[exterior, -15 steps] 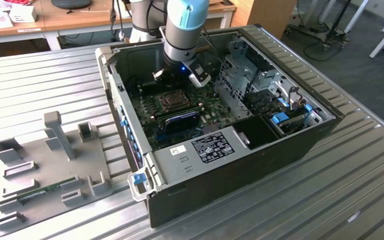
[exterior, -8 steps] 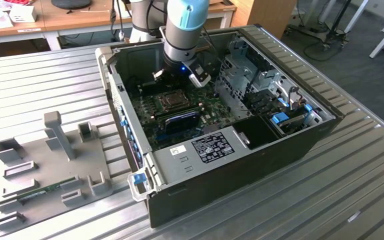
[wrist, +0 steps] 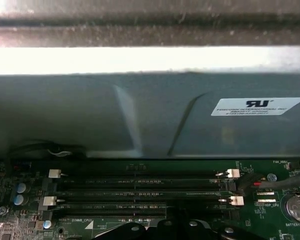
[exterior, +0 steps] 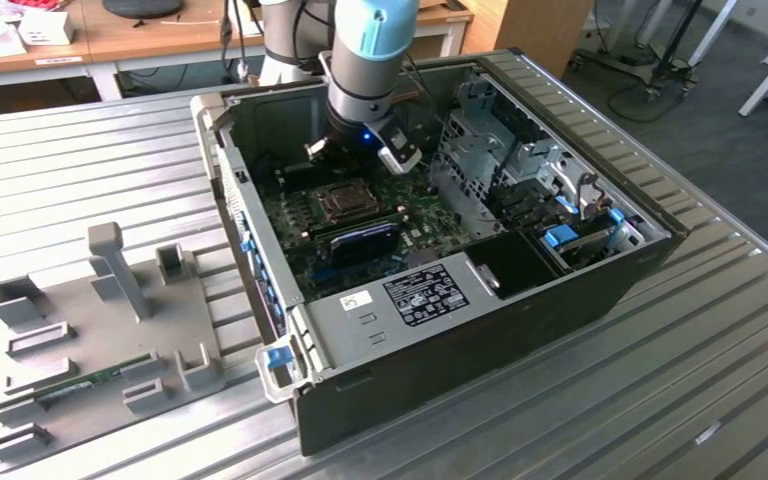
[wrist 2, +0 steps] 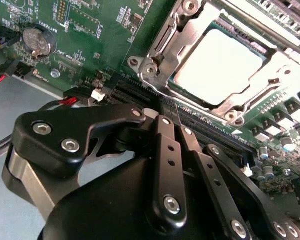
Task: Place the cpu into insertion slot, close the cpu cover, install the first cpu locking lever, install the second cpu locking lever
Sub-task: 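Install the first cpu locking lever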
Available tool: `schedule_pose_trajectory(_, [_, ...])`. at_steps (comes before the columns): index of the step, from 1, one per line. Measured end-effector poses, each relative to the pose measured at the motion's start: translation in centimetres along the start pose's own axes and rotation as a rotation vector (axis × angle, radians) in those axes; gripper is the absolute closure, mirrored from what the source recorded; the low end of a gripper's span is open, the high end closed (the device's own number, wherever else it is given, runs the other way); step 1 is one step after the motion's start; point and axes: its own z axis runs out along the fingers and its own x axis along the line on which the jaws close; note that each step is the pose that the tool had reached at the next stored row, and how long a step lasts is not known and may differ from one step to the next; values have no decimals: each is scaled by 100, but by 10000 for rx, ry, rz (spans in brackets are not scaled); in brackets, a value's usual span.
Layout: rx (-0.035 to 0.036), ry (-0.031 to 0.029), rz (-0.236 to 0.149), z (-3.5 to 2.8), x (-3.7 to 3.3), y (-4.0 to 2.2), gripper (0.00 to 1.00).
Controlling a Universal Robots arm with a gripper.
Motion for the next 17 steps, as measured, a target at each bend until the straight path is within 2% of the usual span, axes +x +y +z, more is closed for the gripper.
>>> schedule_pose_trajectory(10, [11, 3, 1, -134, -6, 43, 90])
schedule_pose_trajectory(17, [7, 1, 1, -150, -8, 49, 90])
